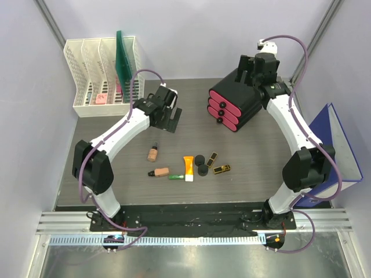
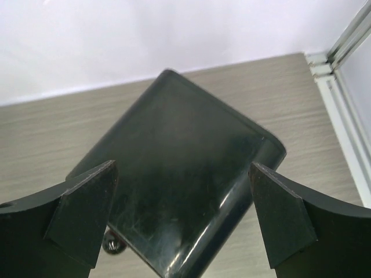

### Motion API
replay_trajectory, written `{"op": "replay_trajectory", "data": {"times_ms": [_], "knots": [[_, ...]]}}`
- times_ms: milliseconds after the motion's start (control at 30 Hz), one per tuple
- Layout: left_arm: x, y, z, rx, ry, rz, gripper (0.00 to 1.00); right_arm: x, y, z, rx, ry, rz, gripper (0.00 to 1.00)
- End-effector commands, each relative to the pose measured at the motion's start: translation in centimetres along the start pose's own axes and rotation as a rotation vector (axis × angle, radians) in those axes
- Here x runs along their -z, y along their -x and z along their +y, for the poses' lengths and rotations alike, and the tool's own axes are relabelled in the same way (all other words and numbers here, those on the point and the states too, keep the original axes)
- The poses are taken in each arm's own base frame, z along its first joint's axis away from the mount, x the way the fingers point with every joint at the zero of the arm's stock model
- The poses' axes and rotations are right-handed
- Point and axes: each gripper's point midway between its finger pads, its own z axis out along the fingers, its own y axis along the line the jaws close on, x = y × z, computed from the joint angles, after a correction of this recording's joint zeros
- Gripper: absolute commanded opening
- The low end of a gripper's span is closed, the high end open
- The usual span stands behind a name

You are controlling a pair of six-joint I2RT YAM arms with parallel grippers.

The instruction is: Organize the makeup

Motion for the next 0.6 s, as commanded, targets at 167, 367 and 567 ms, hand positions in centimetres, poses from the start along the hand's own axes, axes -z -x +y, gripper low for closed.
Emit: {"op": "replay_trajectory", "data": {"times_ms": [167,367,567], "knots": [[3.6,8.4,-5.9,0.128,-0.34,-0.199,1.0,-0.9,-0.2,1.6,-0.016,0.035,0.092,1.0],[4.2,13.0,-10.4,0.178,-0.561,-0.224,1.0,-3.1,-1.1,2.4,0.004,0.04,0.165,0.98],[4.1,16.3,-14.1,0.27,-0.743,-0.233,0.98,-5.1,-1.5,3.9,-0.031,0.123,0.192,0.19]]}}
